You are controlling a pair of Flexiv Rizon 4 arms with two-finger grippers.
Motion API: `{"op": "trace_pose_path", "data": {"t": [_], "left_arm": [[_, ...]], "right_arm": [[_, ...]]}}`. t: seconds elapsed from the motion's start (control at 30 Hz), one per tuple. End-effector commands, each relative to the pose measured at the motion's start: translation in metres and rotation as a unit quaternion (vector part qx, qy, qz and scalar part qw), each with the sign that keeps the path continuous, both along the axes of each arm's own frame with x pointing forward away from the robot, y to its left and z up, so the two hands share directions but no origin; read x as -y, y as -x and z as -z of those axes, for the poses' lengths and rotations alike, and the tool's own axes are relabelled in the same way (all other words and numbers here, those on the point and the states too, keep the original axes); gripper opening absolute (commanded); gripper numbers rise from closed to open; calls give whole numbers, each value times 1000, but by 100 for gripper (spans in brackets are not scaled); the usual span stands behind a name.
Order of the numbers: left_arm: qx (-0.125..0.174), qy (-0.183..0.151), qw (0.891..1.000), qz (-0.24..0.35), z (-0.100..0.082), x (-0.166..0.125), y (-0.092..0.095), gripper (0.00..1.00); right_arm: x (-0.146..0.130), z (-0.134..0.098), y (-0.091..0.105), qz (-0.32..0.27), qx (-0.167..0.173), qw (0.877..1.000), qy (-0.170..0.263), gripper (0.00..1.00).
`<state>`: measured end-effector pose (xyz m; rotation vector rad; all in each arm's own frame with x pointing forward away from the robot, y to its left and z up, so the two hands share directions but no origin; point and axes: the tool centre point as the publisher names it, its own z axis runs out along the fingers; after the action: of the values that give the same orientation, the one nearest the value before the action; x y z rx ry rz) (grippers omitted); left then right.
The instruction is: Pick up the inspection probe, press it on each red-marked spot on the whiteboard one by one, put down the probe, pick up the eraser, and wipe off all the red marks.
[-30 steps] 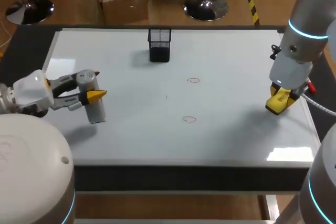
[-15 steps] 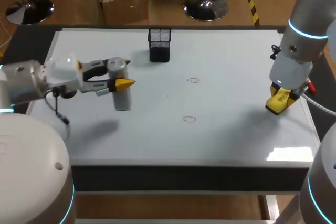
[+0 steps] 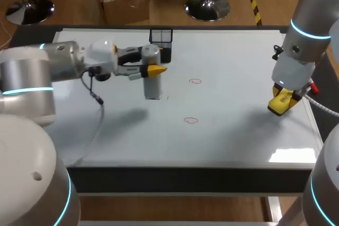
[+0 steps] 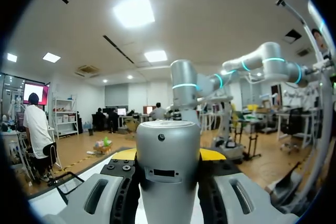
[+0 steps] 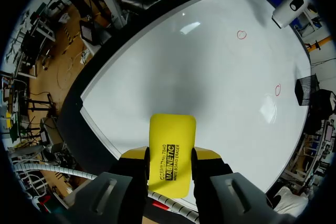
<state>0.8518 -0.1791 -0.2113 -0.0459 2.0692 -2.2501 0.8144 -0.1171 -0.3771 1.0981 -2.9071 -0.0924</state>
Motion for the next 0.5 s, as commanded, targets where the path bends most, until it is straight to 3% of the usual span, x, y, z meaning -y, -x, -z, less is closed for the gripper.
{"op": "trace_pose_path", "data": {"t": [0.03, 0.5], "left_arm": [[1, 2, 999, 47, 2, 44, -28, 0], [-12, -14, 998, 60, 19, 98, -58, 0]], "right_arm": [[0, 0, 0, -1, 0, 1000, 1, 0], [0, 0, 0, -1, 0, 1000, 1, 0]]}}
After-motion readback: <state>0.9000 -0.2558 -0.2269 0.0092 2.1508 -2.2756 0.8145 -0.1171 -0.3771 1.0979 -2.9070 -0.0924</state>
